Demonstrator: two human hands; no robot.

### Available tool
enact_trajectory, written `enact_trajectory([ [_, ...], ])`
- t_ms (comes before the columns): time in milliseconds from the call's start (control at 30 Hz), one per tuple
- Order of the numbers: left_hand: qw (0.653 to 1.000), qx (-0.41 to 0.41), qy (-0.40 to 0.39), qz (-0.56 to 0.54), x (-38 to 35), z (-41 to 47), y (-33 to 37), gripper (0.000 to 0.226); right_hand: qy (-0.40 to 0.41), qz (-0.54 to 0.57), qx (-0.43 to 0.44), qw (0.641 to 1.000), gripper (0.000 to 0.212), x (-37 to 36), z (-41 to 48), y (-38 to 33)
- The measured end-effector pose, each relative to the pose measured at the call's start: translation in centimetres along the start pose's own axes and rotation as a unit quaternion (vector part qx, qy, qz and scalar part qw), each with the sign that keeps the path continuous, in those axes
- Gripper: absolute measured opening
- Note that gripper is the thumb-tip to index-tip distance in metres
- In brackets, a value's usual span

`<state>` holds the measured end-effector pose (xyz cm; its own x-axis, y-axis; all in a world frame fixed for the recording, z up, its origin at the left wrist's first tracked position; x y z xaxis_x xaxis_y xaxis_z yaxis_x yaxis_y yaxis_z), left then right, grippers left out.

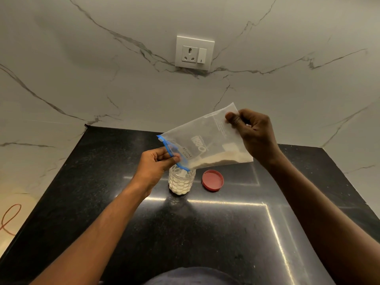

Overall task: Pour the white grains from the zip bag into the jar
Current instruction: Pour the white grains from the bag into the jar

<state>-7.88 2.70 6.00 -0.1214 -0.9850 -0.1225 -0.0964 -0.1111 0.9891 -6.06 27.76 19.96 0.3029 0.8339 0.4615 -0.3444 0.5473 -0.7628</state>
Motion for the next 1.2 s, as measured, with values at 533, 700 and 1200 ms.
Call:
enact_trajectory([
  [533,1.000,-0.007,-0.003,0.013,0.24,0.85,-0.62,0.021,-0.020,-0.011,0.018,1.000,0.032,0.06,0.31,-0.24],
  [700,1.000,-0.001,-0.002,0.013,0.25,0.92,-0.68,0.021,-0.022,-0.011,0.018,1.000,0.032,-0.01,0.31,0.07],
  [1200,1.000,0.002,0.000,-0.001,0.35,0.62,-0.93,0.023,-0.030,-0.024,0.019,0.999,0.036,-0.52,0.42,-0.46],
])
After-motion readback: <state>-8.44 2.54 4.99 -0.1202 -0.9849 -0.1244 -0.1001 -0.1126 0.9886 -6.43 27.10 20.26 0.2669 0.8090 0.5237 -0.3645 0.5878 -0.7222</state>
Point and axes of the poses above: each hand's wrist, its own z-axis towards the middle knuckle, its own x-axis out of the back of the hand, y = z × x, the point moved 6 cm from there along z, towards the middle knuckle, and after that the axes turned 3 degrees about y, right-handed, at the moved point
